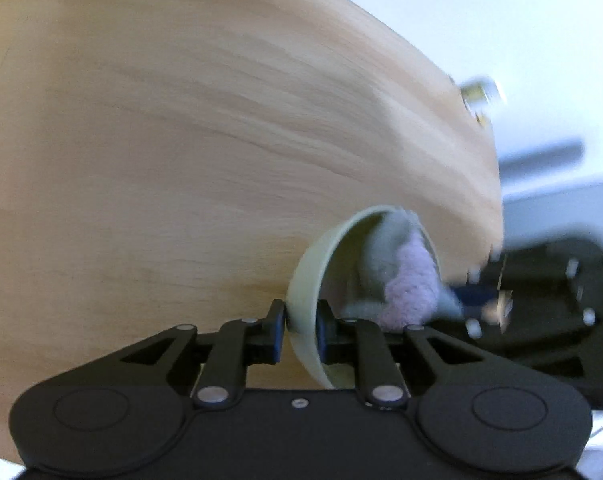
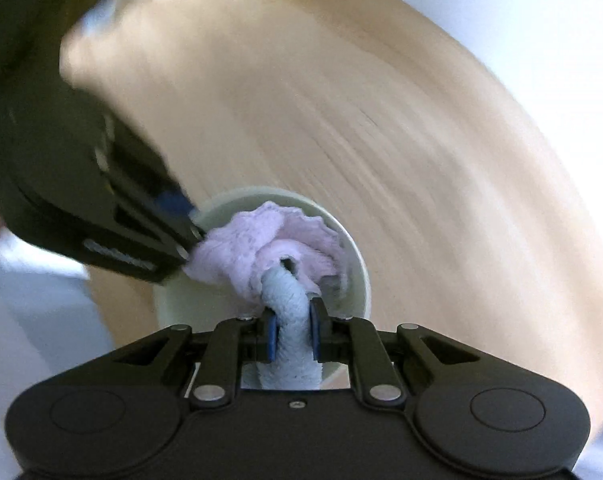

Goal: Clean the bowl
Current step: 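Scrub the cloth inside the bowl with the right gripper while the left gripper tilts the bowl, then keep wiping the bowl interior with the cloth in the right gripper while the left gripper holds the rim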

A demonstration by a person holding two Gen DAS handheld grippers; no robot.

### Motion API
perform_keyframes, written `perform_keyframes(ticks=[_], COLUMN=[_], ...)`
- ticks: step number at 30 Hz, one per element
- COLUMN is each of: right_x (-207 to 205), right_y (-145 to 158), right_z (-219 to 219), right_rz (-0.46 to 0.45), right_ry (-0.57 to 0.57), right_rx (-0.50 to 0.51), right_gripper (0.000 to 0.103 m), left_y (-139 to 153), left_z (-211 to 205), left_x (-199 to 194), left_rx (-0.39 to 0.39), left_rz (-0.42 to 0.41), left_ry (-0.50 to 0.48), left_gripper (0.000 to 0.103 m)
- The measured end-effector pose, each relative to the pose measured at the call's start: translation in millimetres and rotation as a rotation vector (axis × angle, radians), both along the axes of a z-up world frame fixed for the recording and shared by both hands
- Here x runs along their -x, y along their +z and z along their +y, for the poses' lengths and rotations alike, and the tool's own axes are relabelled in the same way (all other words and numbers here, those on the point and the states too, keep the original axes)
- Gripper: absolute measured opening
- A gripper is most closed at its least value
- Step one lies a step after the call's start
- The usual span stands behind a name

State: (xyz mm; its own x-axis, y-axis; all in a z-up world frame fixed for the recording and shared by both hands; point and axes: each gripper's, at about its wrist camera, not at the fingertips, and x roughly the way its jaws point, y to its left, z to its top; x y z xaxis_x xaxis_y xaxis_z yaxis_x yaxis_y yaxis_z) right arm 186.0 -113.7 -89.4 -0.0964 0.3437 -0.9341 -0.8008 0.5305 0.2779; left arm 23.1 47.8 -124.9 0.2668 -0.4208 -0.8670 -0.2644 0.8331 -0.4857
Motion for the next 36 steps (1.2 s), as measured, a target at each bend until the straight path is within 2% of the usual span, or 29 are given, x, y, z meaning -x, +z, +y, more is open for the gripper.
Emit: perform_keyframes(ticks=[7,8,9,12,13,14,17,21,25,29,31,36], right_x=[38,67,95,75,78,80,89,100,124,151,156,151], right_y=[-18,4,5,-6,-14,-21,-29,-21,-7,6,12,42], right_z=[-63,-68,-65,-43,-20,0,-11,-16,-23,-22,-21,-41], right_rz=[0.377,0.393,0.408,0.397,0.399,0.39,0.328,0.241,0.091,-0.116,-0.137,-0.189], right_ry=[-0.258,-0.267,-0.272,-0.259,-0.258,-0.247,-0.206,-0.136,-0.031,0.059,0.044,-0.033], right_rx=[-0.209,-0.213,-0.219,-0.214,-0.212,-0.201,-0.14,-0.086,-0.004,0.117,0.106,-0.073], right_gripper=[0.018,0.018,0.018,0.018,0.018,0.018,0.014,0.013,0.013,0.012,0.013,0.016], left_y=[-4,-6,-6,-8,-8,-7,-5,-5,1,3,5,11], left_z=[-5,-5,-5,-4,-4,-5,-9,-8,-12,-14,-16,-22], left_x=[0,1,1,-3,-3,-4,-6,-6,-5,-4,-3,1], left_rx=[-0.003,-0.005,-0.007,-0.008,-0.011,-0.014,-0.04,-0.041,-0.088,-0.099,-0.116,-0.161], left_rz=[0.01,0.012,0.013,0.021,0.02,0.018,0.012,0.005,-0.012,-0.017,-0.031,-0.088], left_ry=[0.031,0.036,0.038,0.048,0.044,0.04,0.017,0.009,-0.041,-0.068,-0.1,-0.198], left_gripper=[0.012,0.011,0.011,0.011,0.011,0.012,0.011,0.011,0.01,0.009,0.01,0.01])
